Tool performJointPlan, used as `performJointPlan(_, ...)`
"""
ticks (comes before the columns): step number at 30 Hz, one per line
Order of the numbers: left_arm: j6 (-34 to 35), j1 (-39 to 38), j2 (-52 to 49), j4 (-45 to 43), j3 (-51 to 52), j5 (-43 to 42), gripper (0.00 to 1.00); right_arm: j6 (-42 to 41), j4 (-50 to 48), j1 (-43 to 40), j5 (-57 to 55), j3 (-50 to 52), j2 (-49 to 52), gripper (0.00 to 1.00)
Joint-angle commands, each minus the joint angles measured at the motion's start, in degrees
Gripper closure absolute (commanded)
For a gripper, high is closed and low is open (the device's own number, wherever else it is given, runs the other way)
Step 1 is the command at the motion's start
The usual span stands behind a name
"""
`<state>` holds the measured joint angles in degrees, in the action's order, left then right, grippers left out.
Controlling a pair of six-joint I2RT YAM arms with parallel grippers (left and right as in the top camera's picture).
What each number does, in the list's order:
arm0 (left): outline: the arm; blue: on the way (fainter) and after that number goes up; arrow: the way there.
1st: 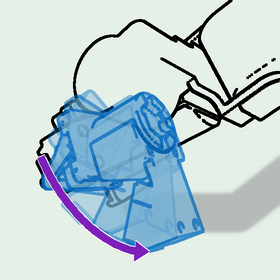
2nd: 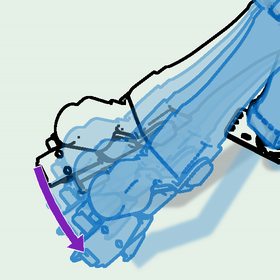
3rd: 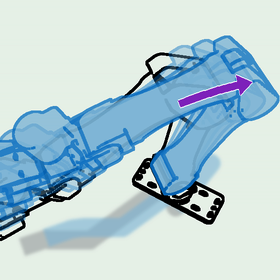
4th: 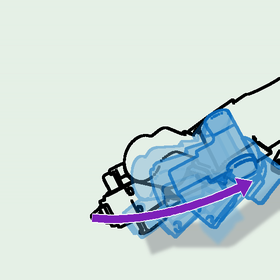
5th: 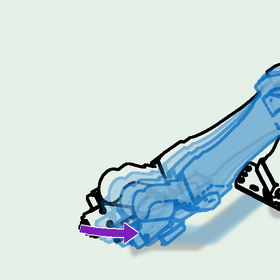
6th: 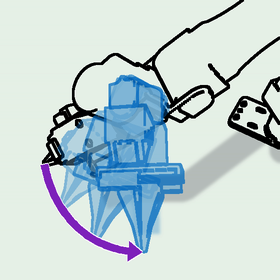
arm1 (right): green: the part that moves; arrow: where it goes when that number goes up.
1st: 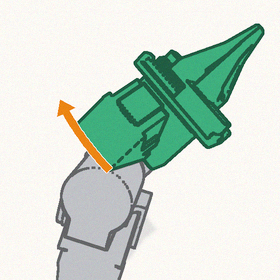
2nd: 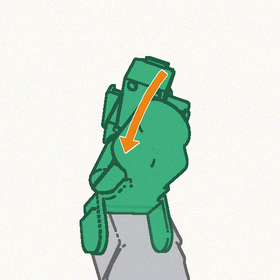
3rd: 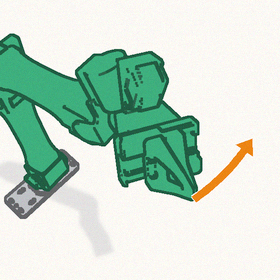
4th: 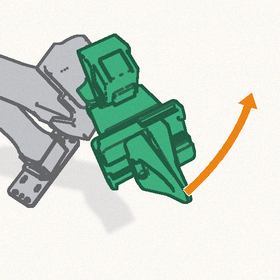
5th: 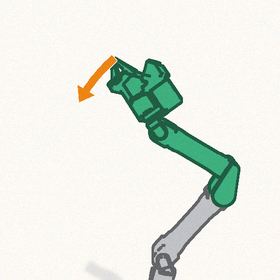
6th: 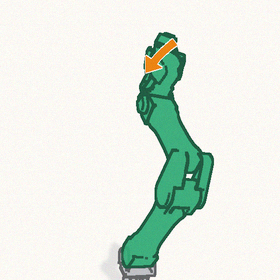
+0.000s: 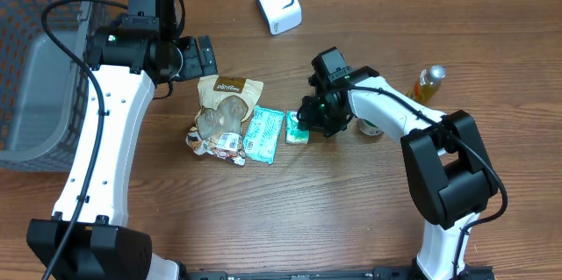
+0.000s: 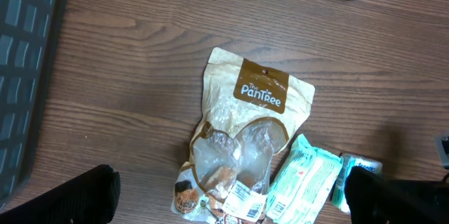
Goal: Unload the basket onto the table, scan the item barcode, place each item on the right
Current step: 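Close the right gripper on the Kleenex pack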
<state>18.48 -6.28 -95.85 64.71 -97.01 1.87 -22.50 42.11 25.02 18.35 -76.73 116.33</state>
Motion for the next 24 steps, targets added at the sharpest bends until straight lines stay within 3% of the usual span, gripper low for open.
performJointPlan(1,0.4,-0.1,-0.2,-0.2,-0.5,-0.4,0.00,-0.2,-0.5,0.2,-0.3,2.0,0.8,0.79)
performJointPlan(3,0.4,-0.1,-0.2,-0.2,-0.5,-0.4,0.00,-0.2,-0.5,0.2,-0.2,2.0,0.8,0.79)
performJointPlan(7,0.4,-0.1,-0.2,-0.2,-0.5,-0.4,0.00,0.5,-0.2,-0.3,-0.2,2.0,0.8,0.96)
performJointPlan(19,0.4,-0.1,-0.2,-0.2,-0.5,-0.4,0.00,6.5,10.1,-1.2,0.0,-6.7,-3.0,0.96)
performJointPlan(24,0.4,-0.1,-0.2,-0.2,-0.5,-0.4,0.00,14.0,14.2,-1.4,10.5,-7.0,-8.9,0.96)
